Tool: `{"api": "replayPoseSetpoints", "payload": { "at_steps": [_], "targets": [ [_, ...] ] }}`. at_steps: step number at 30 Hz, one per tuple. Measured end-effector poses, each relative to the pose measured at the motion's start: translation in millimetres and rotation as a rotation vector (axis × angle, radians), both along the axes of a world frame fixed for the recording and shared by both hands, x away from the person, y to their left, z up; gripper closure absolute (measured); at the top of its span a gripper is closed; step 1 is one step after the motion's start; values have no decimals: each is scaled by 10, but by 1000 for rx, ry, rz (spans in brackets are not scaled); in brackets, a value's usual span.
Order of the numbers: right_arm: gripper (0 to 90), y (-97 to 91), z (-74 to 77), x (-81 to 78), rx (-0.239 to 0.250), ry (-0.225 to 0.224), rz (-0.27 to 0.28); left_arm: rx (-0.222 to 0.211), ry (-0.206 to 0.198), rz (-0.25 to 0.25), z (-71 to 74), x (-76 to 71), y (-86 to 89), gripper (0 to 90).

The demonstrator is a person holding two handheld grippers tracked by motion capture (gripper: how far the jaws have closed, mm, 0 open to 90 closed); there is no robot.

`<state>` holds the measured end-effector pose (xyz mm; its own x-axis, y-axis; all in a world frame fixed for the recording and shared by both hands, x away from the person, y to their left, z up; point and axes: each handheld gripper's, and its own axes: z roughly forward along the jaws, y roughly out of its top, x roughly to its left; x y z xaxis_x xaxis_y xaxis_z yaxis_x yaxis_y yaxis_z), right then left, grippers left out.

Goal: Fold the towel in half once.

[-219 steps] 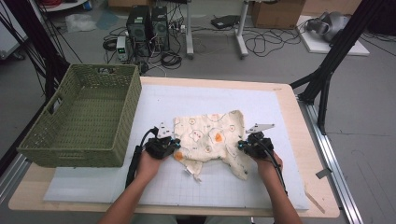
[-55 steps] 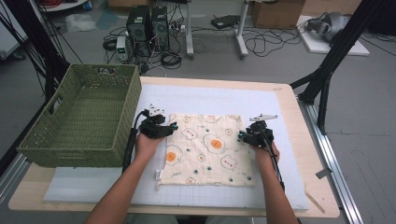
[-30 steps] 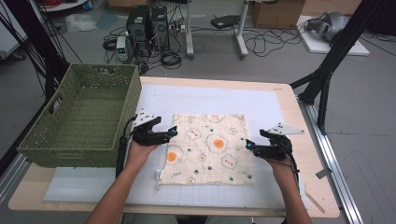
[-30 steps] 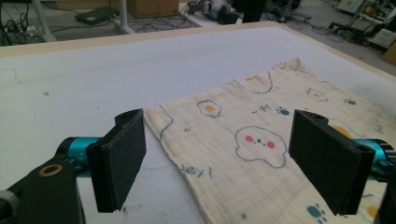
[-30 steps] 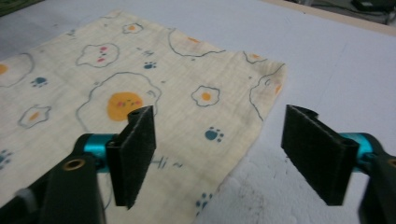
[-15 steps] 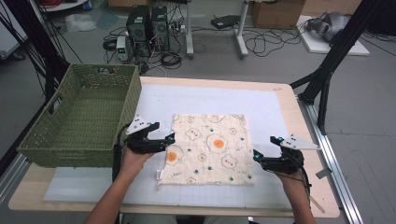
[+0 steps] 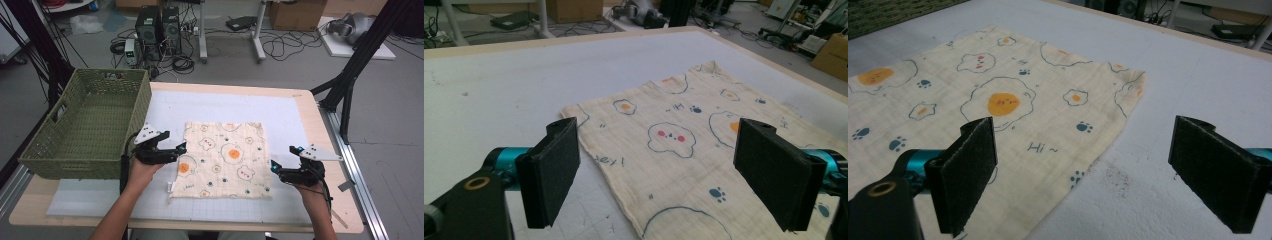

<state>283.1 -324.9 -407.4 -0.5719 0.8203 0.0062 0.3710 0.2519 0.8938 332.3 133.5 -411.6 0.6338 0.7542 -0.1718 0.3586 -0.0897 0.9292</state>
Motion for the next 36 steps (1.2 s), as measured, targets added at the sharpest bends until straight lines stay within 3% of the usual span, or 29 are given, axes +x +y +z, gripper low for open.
{"api": "replayPoseSetpoints", "payload": {
  "at_steps": [5,9,12,15,25,29,32,36],
  "targets": [
    [114,1,-14,14,32,19,-8,-3,6,5,15,43,8,204],
    [114,25,-34,34,19,30,-5,-18,25,15,25,123,17,204],
    [114,34,-34,37,19,32,1,6,34,26,31,207,21,203],
    [114,48,-47,53,23,38,1,-27,58,49,16,326,28,203],
    [114,122,-94,116,4,49,31,24,86,52,42,653,-117,211],
    [114,132,-88,110,10,46,35,42,134,55,-16,830,-190,242],
    [114,121,-91,115,13,49,35,56,124,58,-39,909,-241,270],
    [114,116,-101,123,12,53,33,86,164,62,-85,1032,-293,276]
  ]
}}
